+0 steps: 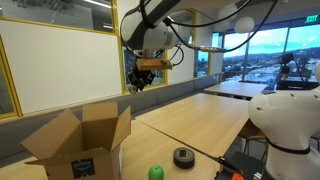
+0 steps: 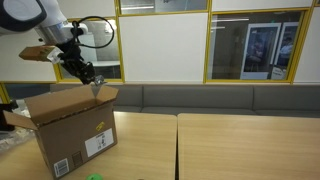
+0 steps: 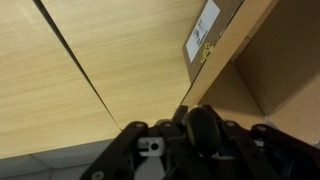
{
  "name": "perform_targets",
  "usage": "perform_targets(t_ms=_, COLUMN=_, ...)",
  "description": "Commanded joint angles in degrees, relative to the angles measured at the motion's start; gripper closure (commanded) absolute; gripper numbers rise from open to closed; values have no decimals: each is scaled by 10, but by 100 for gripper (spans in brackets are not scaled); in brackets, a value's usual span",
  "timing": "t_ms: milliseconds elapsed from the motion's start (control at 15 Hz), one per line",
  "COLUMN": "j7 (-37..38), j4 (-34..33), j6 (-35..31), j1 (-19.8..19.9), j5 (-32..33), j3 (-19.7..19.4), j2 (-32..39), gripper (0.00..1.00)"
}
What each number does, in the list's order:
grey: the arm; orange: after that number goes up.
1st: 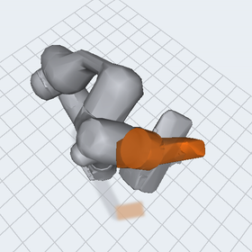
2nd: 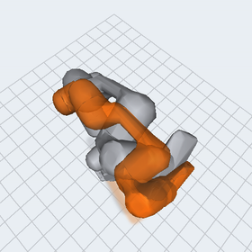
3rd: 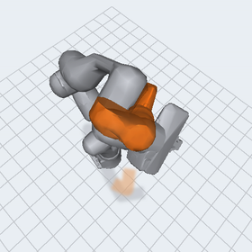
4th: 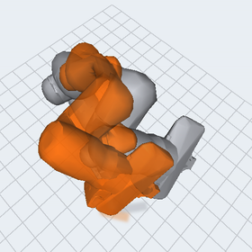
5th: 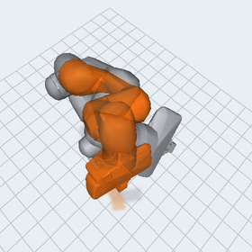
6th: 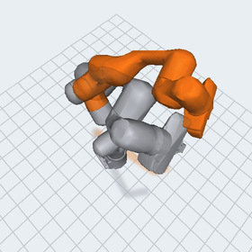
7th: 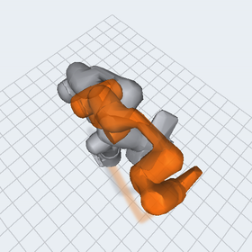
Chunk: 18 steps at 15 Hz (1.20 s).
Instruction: Pick up the objects from the table and put them in the box.
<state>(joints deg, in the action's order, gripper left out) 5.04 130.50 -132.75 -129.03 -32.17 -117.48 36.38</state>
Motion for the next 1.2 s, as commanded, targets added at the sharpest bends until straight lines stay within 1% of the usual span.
perform_targets(t_ms=0, j7=2, j4=-26, j6=-4, j1=-12, j5=-16, j3=5, j2=-17, gripper=82)
perform_targets(t_ms=400, j7=1, j4=-46, j6=-33, j1=-1, j5=-41, j3=74, j2=-71, gripper=82)
perform_targets(t_ms=600, j7=3, j4=-55, j6=-56, j1=15, j5=-35, j3=118, j2=-108, gripper=82)
perform_targets(t_ms=733, j7=4, j4=-60, j6=-73, j1=32, j5=-30, j3=154, j2=-134, gripper=82)
perform_targets(t_ms=933, j7=5, j4=-65, j6=-102, j1=76, j5=-20, j3=224, j2=-180, gripper=82)
perform_targets(t_ms=1133, j7=10, j4=-64, j6=-129, j1=145, j5=-3, j3=314, j2=-226, gripper=82)
